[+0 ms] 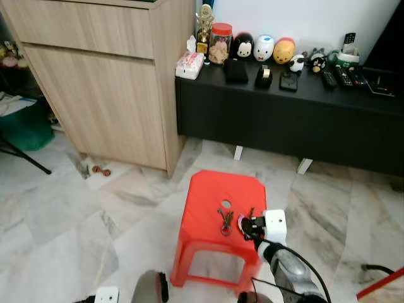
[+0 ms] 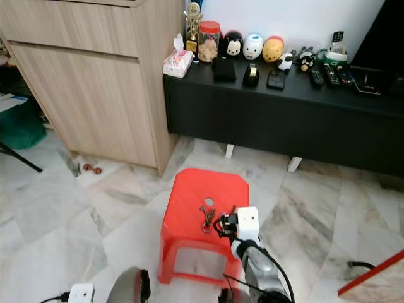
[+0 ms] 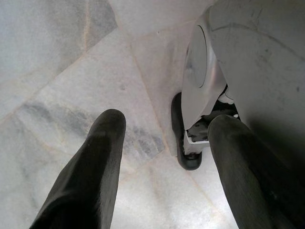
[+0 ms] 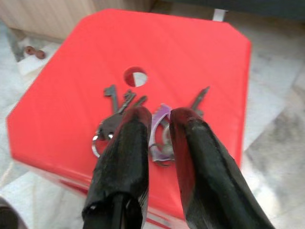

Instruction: Hang keys on a hook

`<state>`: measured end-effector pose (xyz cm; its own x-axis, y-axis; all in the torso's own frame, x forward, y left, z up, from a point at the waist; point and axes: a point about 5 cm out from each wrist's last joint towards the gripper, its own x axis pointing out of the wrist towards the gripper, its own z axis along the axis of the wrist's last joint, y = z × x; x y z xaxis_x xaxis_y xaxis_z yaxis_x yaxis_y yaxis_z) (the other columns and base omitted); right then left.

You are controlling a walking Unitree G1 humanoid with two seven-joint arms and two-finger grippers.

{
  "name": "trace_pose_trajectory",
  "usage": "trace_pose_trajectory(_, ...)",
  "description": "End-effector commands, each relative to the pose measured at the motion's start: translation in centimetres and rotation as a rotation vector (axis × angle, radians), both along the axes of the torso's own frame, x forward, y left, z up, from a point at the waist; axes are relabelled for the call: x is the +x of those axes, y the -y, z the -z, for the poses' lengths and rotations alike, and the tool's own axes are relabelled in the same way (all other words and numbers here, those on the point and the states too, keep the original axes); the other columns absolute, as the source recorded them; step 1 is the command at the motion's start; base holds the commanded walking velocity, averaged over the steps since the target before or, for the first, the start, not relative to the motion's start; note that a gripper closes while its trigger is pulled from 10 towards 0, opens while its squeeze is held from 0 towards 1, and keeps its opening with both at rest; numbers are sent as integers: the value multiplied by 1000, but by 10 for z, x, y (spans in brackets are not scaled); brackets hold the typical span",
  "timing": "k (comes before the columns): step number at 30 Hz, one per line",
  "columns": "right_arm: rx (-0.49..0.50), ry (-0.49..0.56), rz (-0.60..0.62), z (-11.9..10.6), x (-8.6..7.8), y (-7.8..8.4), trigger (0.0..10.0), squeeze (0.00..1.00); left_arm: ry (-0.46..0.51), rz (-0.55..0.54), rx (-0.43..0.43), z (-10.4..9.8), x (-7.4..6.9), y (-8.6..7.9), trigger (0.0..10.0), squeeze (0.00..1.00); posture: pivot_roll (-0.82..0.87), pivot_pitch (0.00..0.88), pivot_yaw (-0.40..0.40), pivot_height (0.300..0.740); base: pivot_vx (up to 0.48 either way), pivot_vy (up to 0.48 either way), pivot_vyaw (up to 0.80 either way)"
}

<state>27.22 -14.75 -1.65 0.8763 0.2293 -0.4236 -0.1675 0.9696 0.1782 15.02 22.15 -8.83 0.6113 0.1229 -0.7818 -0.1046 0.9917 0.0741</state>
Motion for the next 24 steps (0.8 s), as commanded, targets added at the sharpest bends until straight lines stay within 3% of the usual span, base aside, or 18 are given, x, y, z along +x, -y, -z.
trace_pose_trajectory(1, -4, -11, -9, 2, -1, -1, 10000, 0, -6, 40, -65, 4, -1, 20, 10000, 0, 23, 55, -111, 619, 0, 0, 0)
trace_pose_trajectory(8, -8, -6, 2, 1, -1, 0, 10000, 0, -13, 41, -65, 4, -1, 20, 10000, 0, 23, 61, -113, 619, 0, 0, 506)
trace_pose_trajectory(24, -10, -44, 33, 6, -5, 3, 10000, 0, -33, 54, -82, 6, -4, 23, 10000, 0, 23, 59, -114, 619, 0, 0, 0)
